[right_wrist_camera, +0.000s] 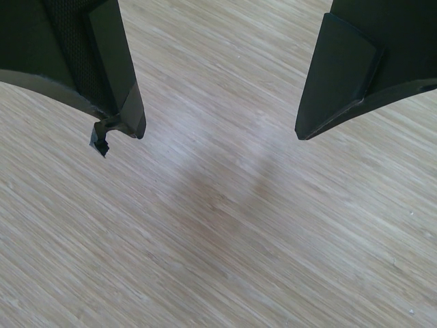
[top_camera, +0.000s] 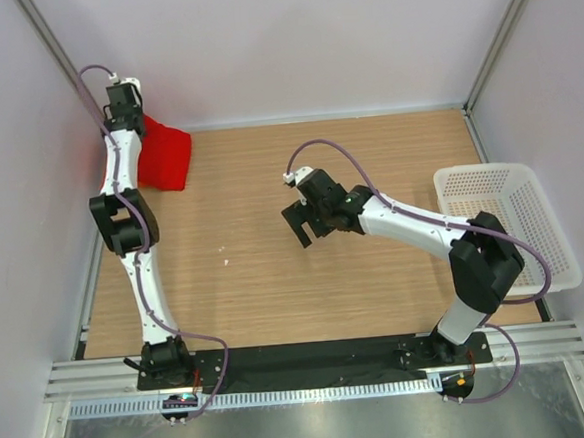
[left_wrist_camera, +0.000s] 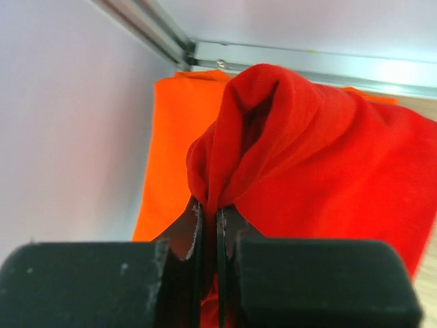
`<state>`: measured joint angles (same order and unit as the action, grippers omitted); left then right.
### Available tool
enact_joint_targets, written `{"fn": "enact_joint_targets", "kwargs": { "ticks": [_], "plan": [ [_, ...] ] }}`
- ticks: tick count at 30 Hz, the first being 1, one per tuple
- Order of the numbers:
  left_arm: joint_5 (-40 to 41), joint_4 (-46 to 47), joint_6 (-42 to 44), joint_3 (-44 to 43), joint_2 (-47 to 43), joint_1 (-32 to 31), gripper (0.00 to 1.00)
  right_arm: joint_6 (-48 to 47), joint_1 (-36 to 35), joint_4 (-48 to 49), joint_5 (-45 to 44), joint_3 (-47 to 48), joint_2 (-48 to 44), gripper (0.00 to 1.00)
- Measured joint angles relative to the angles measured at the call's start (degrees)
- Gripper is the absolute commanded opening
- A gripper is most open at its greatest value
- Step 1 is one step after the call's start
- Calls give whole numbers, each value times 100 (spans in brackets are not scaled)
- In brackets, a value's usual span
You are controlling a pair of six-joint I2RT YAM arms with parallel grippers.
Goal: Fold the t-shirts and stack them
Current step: Neatly place the folded tshirt to the corner
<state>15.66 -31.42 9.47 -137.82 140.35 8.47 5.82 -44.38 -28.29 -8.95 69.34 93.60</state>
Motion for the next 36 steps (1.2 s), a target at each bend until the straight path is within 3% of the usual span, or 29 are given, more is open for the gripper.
{"fn": "enact_joint_targets", "kwargs": {
  "ticks": [2,5,7,9,17,23,33,36],
  "plan": [
    [92,103,-4,-107,138,96,0,-24,0,-24,7,109,122,100],
    [243,278,-28,-232,345,258,47,-101,0,-66,17,203,236,100],
    [393,387,-37,-275,448,367,51,-120,24,-72,22,214,256,100],
    [514,485,-42,-321,518,463,73,-120,37,-94,33,214,256,100],
    [874,636,-59,-481,466,413,71,-109,79,-229,55,205,221,100],
    [857,422,-354,129,-249,-273,74,131,219,-260,79,-120,-297,100],
    [68,284,-1923,3692,-2990,-3510,84,1200,348,-2,258,-1622,-2245,100],
    [-459,299,-2715,5228,-4061,-3952,89,1687,350,284,354,-2387,-3005,100]
  ]
}}
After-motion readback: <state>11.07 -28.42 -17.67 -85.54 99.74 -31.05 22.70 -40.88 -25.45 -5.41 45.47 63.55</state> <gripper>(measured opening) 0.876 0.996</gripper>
